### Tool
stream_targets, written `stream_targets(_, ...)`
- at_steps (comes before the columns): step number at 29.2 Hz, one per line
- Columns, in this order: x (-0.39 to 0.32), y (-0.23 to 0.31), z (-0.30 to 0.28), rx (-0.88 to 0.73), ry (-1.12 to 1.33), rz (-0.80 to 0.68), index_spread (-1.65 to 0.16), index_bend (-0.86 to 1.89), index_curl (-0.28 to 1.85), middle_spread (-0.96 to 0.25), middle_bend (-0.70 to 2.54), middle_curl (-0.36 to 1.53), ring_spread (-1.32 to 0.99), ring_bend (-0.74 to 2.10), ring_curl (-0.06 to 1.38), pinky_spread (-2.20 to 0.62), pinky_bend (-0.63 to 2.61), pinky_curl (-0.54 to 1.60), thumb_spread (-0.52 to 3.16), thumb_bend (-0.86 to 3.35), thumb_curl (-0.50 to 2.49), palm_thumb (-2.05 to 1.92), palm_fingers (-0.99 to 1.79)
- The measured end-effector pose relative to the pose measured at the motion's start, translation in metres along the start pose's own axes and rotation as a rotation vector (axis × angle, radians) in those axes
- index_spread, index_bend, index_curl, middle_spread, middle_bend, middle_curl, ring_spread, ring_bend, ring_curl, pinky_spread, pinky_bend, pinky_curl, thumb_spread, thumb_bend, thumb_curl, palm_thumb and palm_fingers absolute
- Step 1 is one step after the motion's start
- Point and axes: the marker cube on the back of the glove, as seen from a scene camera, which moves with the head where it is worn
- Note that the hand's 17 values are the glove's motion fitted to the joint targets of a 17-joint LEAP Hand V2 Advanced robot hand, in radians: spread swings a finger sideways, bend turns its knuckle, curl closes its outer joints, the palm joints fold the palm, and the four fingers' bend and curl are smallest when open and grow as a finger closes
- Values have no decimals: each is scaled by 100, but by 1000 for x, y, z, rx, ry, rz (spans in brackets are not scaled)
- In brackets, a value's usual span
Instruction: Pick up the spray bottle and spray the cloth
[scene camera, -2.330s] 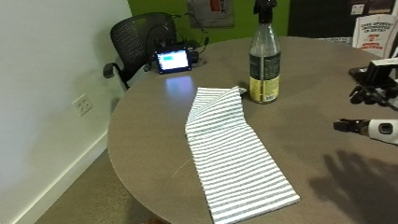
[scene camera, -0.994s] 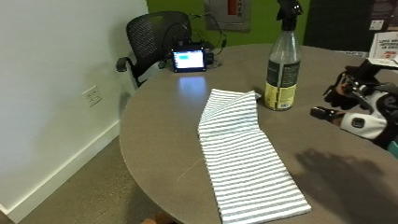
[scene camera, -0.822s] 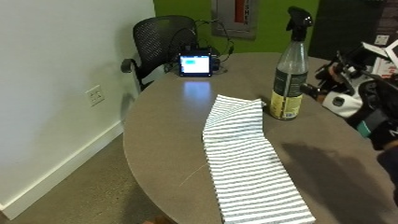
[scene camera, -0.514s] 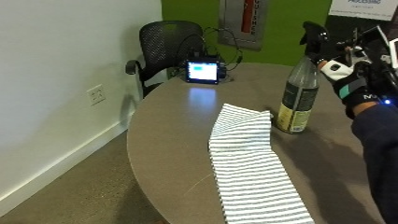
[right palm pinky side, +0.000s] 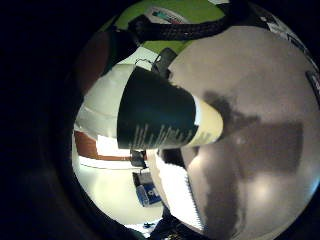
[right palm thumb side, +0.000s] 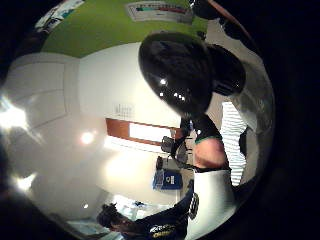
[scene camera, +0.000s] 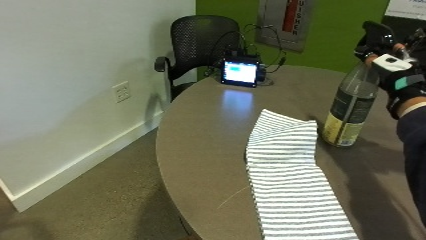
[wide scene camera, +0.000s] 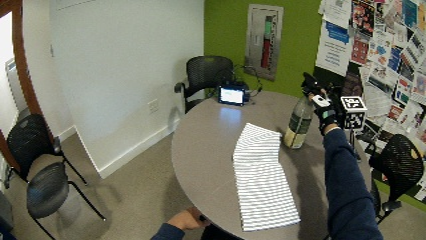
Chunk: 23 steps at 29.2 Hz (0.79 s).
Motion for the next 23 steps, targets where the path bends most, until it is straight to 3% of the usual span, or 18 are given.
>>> stream_targets(6, -1, -26, -25, 103, -113, 7, -37, 10, 21, -14, 34, 41, -17, 37, 33, 21, 21, 31, 107, 5, 44, 85, 69)
stream_targets(12, -7, -20, -49, 155, -83, 21, -38, -1, 15, -17, 58, 48, -21, 52, 37, 23, 10, 27, 101, 3, 47, 90, 81)
stream_targets(15, -5, -20, -57, 171, -63, 39, -38, 5, 15, -18, 66, 50, -23, 57, 38, 22, 10, 24, 95, 5, 50, 98, 93)
stream_targets(23, 9, -28, -61, 197, -37, 24, -35, 10, 20, -17, 73, 54, -25, 66, 44, -2, 21, 28, 83, -2, 54, 97, 120)
